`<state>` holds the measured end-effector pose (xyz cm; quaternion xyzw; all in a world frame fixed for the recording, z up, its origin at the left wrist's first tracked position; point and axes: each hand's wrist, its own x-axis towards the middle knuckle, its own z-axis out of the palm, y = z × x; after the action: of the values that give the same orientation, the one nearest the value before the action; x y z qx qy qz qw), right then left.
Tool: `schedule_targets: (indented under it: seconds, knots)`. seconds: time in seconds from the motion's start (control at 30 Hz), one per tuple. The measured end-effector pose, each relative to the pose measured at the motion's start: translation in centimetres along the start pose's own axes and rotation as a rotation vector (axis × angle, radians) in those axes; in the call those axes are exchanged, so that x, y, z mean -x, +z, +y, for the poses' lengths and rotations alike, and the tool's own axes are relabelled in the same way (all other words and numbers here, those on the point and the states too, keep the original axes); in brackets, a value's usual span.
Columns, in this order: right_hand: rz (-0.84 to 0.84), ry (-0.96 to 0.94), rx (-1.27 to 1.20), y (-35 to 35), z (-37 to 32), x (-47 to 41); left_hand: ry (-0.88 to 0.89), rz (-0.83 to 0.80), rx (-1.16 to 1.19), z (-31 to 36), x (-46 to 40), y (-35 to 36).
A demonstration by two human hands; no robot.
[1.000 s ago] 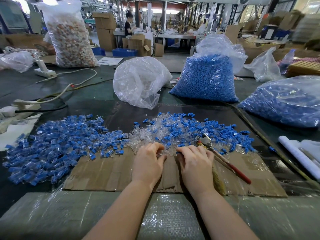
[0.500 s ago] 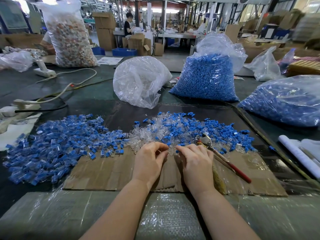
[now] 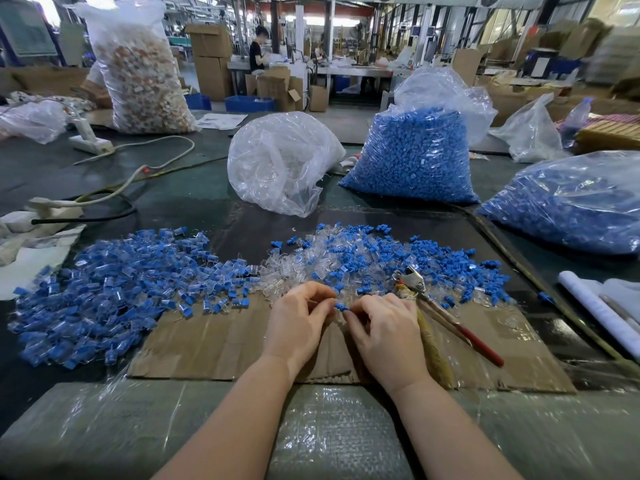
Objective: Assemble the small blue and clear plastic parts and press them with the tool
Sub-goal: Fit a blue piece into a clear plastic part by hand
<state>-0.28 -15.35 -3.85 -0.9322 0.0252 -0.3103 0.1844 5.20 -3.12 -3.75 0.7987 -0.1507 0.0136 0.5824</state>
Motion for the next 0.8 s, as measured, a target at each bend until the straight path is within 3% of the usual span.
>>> schedule_targets:
  seconds: [0.2, 0.37, 0.53, 0.8]
  knots:
    - [0.026, -0.006, 0.054, 0.07, -0.09, -0.03, 0.029, -0.042, 0.074, 0.09, 0.21, 0.35]
    - [0.021, -0.025, 0.038, -0.05, -0.08, 0.00, 0.103, -0.056, -0.015, -0.05, 0.27, 0.44]
    - [-0.030, 0.004, -0.053, 0.07, 0.47, -0.01, -0.009, -0.053, 0.073, 0.00, -0.11, 0.22]
    - [-0.069, -0.025, -0.133, -0.23, 0.48, -0.14, -0.049, -0.100, 0.147, 0.50, -0.13, -0.05]
